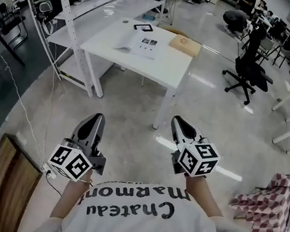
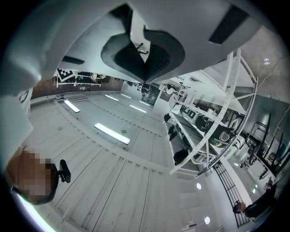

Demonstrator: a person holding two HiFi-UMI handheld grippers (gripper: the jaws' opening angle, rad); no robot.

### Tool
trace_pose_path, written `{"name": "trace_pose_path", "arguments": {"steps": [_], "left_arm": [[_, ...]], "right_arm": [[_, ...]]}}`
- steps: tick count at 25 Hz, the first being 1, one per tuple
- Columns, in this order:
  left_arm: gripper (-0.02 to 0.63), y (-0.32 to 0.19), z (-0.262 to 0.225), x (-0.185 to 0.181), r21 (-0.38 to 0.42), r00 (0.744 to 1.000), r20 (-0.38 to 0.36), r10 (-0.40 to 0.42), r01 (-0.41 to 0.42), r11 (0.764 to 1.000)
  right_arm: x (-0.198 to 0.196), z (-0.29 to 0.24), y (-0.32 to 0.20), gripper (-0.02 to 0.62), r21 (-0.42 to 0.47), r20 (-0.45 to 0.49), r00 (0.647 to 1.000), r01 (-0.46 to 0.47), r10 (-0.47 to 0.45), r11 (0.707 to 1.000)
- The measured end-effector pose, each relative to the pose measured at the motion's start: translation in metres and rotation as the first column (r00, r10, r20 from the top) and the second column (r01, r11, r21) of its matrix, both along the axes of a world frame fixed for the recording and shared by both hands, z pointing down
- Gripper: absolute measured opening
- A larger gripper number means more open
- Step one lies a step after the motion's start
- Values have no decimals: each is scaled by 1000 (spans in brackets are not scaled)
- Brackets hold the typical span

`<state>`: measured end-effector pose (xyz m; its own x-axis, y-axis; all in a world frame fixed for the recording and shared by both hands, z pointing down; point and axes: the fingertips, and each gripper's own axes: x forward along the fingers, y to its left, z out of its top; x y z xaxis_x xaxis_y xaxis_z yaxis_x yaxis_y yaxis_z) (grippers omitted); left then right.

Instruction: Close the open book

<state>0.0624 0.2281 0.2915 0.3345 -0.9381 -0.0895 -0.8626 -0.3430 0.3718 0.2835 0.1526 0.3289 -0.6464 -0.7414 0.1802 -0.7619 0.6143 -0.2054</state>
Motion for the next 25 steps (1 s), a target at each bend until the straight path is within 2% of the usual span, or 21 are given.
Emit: {"name": "trace_pose_path", "arguments": {"steps": [7,13,19,25], "left_arm": [[23,-11,13,-24,-14,997,-69,-43,42,999],[23,-33,14,-51,2,992,-50,-116,116,993],[23,-92,6,-66,25,990,-32,-137,138,990],[23,-166,3,-69,28,989,-48,-138,140,990]], "right_arm": [[-29,8,-27,41,-16,-1,999,50,-50,999],[-48,7,-67,41,10,43,996,80,-80,997],[-70,7,-131,41,17,33,993,111,-111,994],[-86,3,-204,41,18,58,987,149,-150,989]]}}
